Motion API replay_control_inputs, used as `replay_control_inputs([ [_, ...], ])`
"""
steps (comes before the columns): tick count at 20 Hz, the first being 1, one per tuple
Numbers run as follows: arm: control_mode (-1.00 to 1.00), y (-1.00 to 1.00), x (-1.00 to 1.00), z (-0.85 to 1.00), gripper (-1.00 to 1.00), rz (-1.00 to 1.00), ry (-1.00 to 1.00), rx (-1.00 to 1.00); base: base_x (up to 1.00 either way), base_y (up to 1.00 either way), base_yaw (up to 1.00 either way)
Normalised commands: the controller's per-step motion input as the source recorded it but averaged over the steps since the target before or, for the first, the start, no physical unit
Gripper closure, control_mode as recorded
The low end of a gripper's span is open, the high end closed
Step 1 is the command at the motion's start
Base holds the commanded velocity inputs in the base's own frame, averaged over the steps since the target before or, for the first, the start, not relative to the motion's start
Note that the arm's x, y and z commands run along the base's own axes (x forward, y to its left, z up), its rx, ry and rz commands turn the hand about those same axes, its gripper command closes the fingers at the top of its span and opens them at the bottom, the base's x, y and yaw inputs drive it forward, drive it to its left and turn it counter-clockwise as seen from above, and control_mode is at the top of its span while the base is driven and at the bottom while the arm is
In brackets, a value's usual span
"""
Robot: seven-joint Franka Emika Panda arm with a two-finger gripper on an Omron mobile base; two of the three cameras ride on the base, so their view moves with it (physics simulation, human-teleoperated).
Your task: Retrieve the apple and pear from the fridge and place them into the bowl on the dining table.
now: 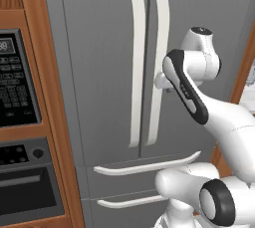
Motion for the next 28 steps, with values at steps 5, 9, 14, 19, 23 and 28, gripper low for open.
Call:
replay_control_inputs([
  [5, -1.0, 0.0, -0.43, 0.0, -1.0, 0.0, -0.04, 0.0, 0.0, 0.0, 0.0],
  [9, -1.0, -0.02, -0.82, -0.03, -1.0, -0.03, -0.2, 0.0, 0.0, 0.0, 0.0],
  [14, -1.0, 0.0, -0.67, -0.07, -1.0, -0.02, -0.14, 0.0, 0.0, 0.0, 0.0],
  [19, -1.0, 0.0, -0.45, -0.07, -1.0, 0.0, -0.06, 0.0, 0.0, 0.0, 0.0],
  [23, -1.0, -0.08, -0.52, -0.12, -1.0, 0.0, -0.02, 0.0, 0.0, 0.0, 0.0],
  [28, -1.0, 0.0, -0.14, -0.06, -1.0, 0.0, 0.0, 0.0, 0.0, 0.0, 0.0],
])
